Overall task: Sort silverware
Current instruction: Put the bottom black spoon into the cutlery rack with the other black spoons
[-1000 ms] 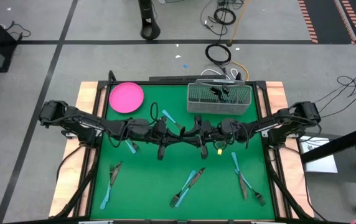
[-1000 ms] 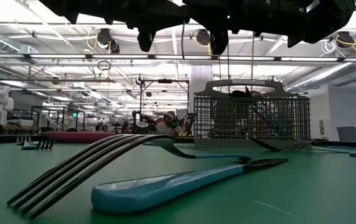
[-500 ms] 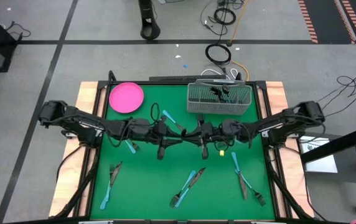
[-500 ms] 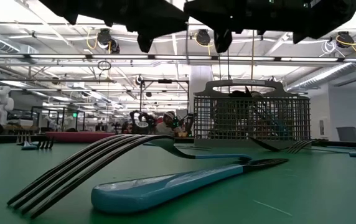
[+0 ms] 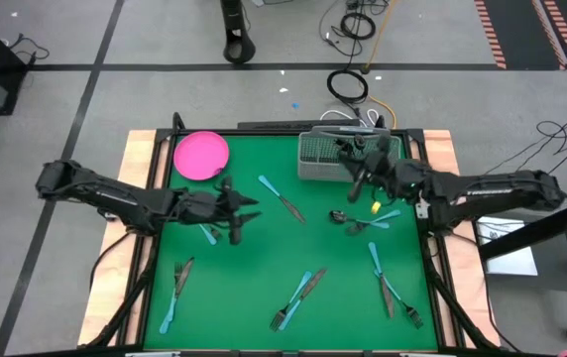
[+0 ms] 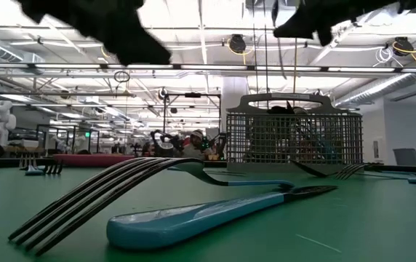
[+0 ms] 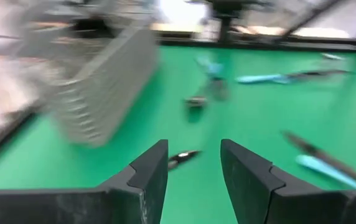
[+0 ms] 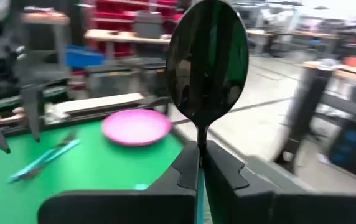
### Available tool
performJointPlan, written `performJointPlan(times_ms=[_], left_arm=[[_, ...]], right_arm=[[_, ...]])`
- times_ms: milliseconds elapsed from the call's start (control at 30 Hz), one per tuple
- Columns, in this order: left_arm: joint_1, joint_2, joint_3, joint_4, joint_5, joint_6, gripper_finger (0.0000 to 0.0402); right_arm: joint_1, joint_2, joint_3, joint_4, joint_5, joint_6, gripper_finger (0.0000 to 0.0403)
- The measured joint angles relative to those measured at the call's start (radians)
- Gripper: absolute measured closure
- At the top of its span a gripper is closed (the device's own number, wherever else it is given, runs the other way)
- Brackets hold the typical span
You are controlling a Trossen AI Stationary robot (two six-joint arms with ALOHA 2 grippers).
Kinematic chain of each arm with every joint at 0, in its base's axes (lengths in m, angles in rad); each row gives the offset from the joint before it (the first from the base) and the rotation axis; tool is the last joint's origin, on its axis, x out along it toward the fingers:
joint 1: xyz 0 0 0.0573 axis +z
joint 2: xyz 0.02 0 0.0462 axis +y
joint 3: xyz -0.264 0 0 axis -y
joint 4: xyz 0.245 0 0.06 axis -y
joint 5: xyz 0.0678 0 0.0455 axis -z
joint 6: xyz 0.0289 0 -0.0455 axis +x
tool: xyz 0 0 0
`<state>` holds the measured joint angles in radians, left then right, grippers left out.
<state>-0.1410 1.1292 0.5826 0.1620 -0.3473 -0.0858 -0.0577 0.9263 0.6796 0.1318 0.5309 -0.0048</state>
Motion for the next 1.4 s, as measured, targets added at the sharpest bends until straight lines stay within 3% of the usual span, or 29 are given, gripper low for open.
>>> performJointPlan(times_ms=[133, 300, 433, 733, 933, 1133, 1400], left_arm=[[0.016, -0.141, -0.179, 0.124, -0.093, -0.065, 0.0252], [0.014, -0.261, -0.308, 0.328, -0.062, -0.085, 0.0252], [0.008, -0.299, -0.331, 0.361, -0.019, -0.04, 0.0252], [0.008, -0.326, -0.331, 0.361, 0.087, -0.012, 0.0252], [0.008, -0.326, -0.331, 0.361, 0.109, -0.012, 0.0252], [0.008, -0.326, -0.331, 0.361, 0.109, -0.012, 0.0252], [0.008, -0.326, -0.331, 0.361, 0.109, -0.012, 0.0252]], right_arm=[[-0.103, -0.017, 0.0, -0.067, 0.055, -0.015, 0.0403], [-0.255, 0.027, 0.0, -0.131, 0.099, 0.058, 0.0403], [-0.312, 0.074, -0.001, -0.115, 0.115, 0.079, 0.0403], [-0.327, 0.129, -0.131, 0.025, 0.194, 0.215, 0.0403], [-0.319, 0.126, -0.261, 0.186, 0.22, 0.306, 0.0403], [-0.289, 0.126, -0.319, 0.193, 0.221, 0.403, 0.0403], [-0.281, 0.124, -0.32, 0.17, 0.056, 0.44, 0.0358]])
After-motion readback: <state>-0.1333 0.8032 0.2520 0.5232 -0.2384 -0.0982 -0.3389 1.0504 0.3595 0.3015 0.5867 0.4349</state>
